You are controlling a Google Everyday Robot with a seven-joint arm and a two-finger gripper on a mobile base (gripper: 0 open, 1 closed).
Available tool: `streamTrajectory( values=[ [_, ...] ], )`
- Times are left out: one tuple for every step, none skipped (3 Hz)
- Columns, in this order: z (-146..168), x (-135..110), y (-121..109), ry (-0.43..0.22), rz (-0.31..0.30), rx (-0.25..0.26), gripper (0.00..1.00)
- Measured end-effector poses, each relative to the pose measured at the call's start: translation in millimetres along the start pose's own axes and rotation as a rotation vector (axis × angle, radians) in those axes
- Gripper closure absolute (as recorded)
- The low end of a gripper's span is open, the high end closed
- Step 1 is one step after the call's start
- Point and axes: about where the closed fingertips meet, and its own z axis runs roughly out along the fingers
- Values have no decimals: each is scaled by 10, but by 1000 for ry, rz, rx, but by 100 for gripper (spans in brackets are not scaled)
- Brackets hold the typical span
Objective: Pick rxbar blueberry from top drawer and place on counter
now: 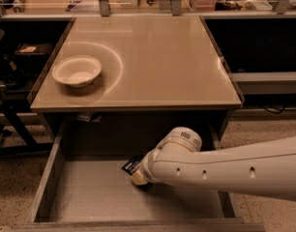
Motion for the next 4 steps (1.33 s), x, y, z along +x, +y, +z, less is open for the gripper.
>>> streamTrajectory(
  values=[
    [-43, -29, 4, 0, 0, 0, 100],
    [-204, -52, -11, -12, 11, -6, 100],
    [-728, -178, -160, -45, 45, 10, 100],
    [-1196, -245, -294, -67, 55, 16, 100]
  ],
)
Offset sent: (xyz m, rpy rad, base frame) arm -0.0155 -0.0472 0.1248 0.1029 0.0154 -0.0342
